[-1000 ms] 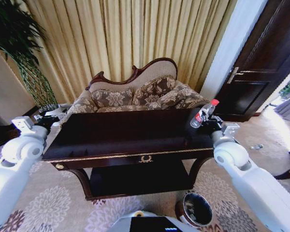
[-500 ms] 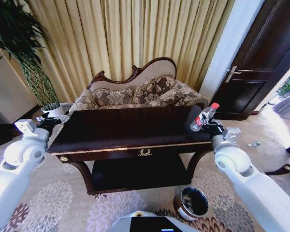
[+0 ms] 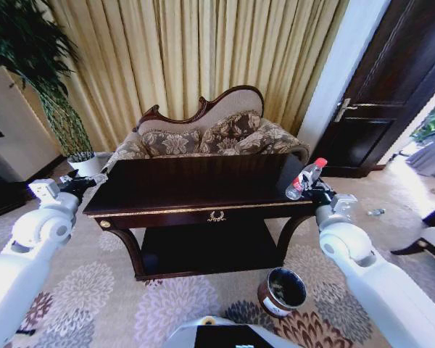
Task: Move to the front of the table and place the trash on the table into the trash bin.
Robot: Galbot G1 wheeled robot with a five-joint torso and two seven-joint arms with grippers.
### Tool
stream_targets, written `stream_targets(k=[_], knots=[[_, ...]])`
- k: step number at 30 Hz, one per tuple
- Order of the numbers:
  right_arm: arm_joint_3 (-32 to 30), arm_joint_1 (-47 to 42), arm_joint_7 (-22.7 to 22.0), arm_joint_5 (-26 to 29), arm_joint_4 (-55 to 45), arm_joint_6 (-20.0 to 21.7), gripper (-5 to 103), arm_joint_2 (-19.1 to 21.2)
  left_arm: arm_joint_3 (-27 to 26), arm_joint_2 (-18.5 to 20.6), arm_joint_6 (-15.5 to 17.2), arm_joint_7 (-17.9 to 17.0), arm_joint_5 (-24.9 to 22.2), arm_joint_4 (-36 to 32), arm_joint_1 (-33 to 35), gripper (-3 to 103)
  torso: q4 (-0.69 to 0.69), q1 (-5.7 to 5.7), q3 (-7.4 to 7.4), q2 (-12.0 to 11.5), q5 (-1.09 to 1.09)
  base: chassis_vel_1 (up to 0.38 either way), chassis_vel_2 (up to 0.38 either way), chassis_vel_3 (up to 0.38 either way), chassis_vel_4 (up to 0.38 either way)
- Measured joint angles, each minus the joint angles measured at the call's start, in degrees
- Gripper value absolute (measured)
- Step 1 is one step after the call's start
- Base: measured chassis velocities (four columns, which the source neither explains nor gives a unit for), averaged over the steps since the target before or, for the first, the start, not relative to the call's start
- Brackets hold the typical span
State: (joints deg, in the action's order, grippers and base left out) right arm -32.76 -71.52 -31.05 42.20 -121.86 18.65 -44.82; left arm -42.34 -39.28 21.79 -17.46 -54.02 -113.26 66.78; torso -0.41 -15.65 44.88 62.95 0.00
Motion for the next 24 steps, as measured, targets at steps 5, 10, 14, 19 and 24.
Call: stream_targets(k=[5,10,14,19,24], knots=[[0.14,-0.12,0.35,-0.4,0.43,-0.23,23,-0.37,0.1,-0.5,0.0,0.1,0.1,-0.3,0.28,100,0.01,0.0,0.0,0.0,0.0,0.149,-0.159,-0.145,0.168],[0.75,-0.42,0.54,-1.74,1.28,-0.91,23,-1.08,0.17,-0.69,0.0,0.09,0.16,-0.46,0.33,100,0.03,0.01,-0.01,0.01,-0.01,0.152,-0.154,-0.154,0.175],[1.54,-1.45,1.19,-5.1,3.6,-1.76,23,-2.45,0.46,-0.97,-0.08,0.07,0.16,-0.8,0.32,100,0.0,0.02,-0.01,0.02,0.0,0.124,-0.128,-0.145,0.129],[1.84,-3.21,2.97,-10.2,7.88,-2.98,23,-4.84,0.53,-1.16,-0.76,0.06,0.06,-1.03,0.32,100,0.0,0.03,-0.01,0.03,0.01,0.047,-0.06,-0.061,0.052],[1.92,-3.58,3.99,-13.31,13.89,-4.37,23,-7.54,0.49,-1.17,-0.87,0.09,0.02,-1.31,0.45,100,0.01,-0.01,0.01,0.0,0.01,0.0,0.0,0.0,0.0]])
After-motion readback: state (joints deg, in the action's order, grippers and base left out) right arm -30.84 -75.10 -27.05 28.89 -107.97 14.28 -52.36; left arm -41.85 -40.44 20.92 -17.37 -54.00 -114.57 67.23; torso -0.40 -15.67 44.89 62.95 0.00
